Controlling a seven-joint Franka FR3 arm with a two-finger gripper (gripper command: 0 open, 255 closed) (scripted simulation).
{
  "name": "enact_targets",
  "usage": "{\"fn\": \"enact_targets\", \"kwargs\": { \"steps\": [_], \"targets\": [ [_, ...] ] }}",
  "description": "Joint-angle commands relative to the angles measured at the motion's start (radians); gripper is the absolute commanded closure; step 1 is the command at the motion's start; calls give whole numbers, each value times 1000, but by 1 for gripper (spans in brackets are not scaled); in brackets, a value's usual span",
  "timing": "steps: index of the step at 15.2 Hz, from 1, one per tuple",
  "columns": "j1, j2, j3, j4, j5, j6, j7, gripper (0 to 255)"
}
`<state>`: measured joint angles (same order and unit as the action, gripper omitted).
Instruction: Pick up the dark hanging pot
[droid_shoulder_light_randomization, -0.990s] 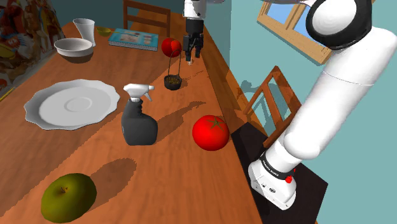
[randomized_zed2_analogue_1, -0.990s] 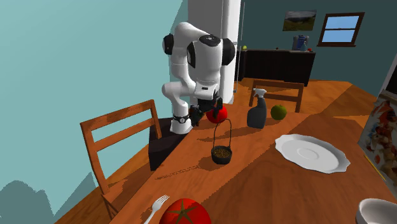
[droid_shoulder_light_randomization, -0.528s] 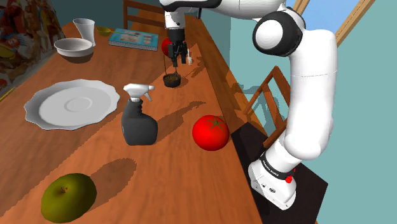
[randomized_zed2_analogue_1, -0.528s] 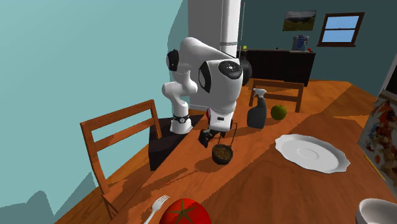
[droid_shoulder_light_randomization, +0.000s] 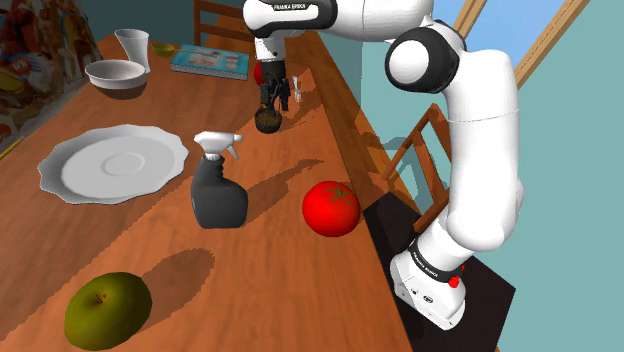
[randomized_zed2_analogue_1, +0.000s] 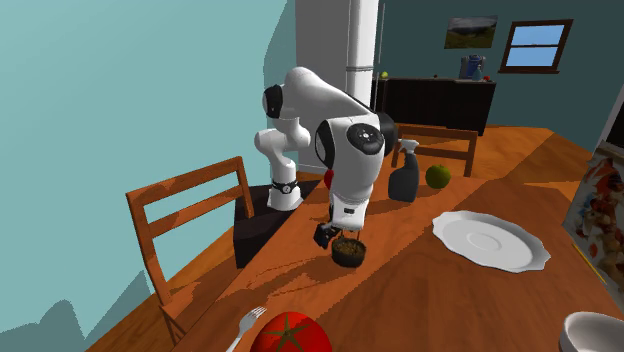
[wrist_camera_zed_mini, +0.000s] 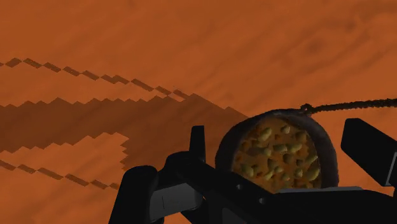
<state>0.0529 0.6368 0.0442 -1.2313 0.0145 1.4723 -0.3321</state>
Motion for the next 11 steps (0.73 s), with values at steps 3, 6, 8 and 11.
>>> {"fn": "enact_targets", "kwargs": {
  "steps": [3,6,8,11],
  "targets": [
    [0,2,0,-9,0,11,0,255],
    [1,3,0,-7,0,11,0,255],
    [-1,6,0,-2,0,8,-2,255],
    [0,4,0,-7,0,10,0,255]
  ]
}}
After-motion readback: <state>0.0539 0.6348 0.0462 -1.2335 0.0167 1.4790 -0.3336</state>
